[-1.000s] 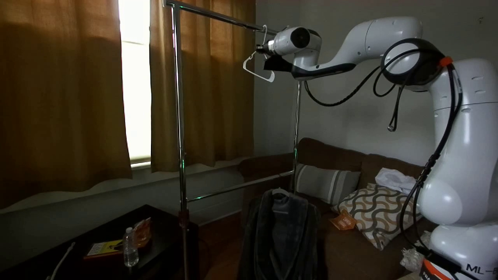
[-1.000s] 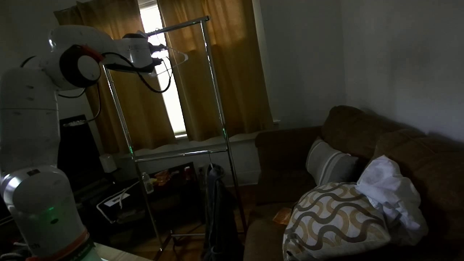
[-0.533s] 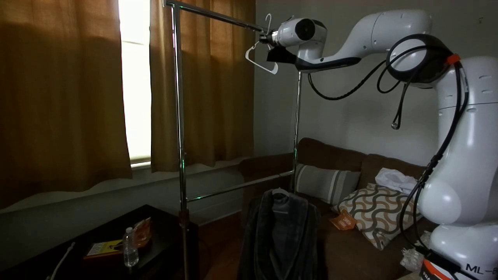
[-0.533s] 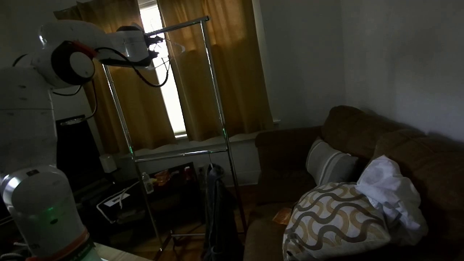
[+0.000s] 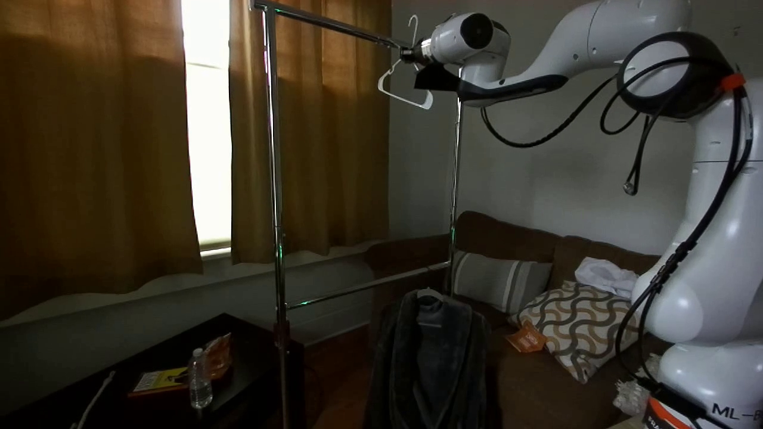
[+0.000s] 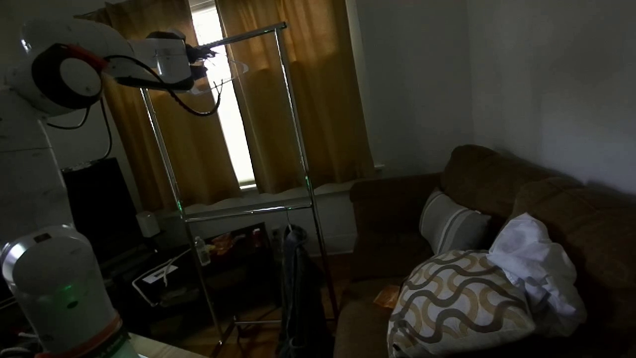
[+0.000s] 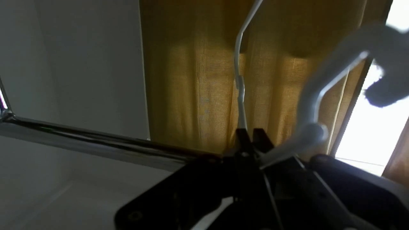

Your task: Remove the white coat hanger from the top railing and hang it on the bottom railing

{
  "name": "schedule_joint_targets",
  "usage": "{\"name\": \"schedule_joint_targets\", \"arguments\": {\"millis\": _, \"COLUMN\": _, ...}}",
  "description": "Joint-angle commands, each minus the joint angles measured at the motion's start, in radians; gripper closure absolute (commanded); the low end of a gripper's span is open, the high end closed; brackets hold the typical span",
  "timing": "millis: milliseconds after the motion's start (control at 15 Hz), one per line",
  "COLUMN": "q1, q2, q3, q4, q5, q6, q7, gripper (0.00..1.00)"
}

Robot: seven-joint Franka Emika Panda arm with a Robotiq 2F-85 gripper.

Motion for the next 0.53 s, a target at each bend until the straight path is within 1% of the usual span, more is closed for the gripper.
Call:
{"name": "schedule_joint_targets", "arguments": {"millis": 0, "q1": -0.026, "q2": -0.133, "q3": -0.014, "q4": -0.200, "q5": 0.199, "q6": 0.019, "q7": -0.146, "gripper": 0.98}}
{"name": "schedule_joint_targets", "arguments": {"millis": 267, "q1": -0.004, "q2": -0.197, "q3": -0.028, "q4": -0.312, "q5": 0.415, "q6": 0.014, "q7": -0.315, "gripper": 0.98}}
{"name": "schedule_joint_targets", "arguments": {"millis": 467, "q1": 0.025, "q2": -0.238, "q3": -0.042, "q4": -0.381, "q5": 0.576, "q6": -0.004, "q7": -0.446, "gripper": 0.98}}
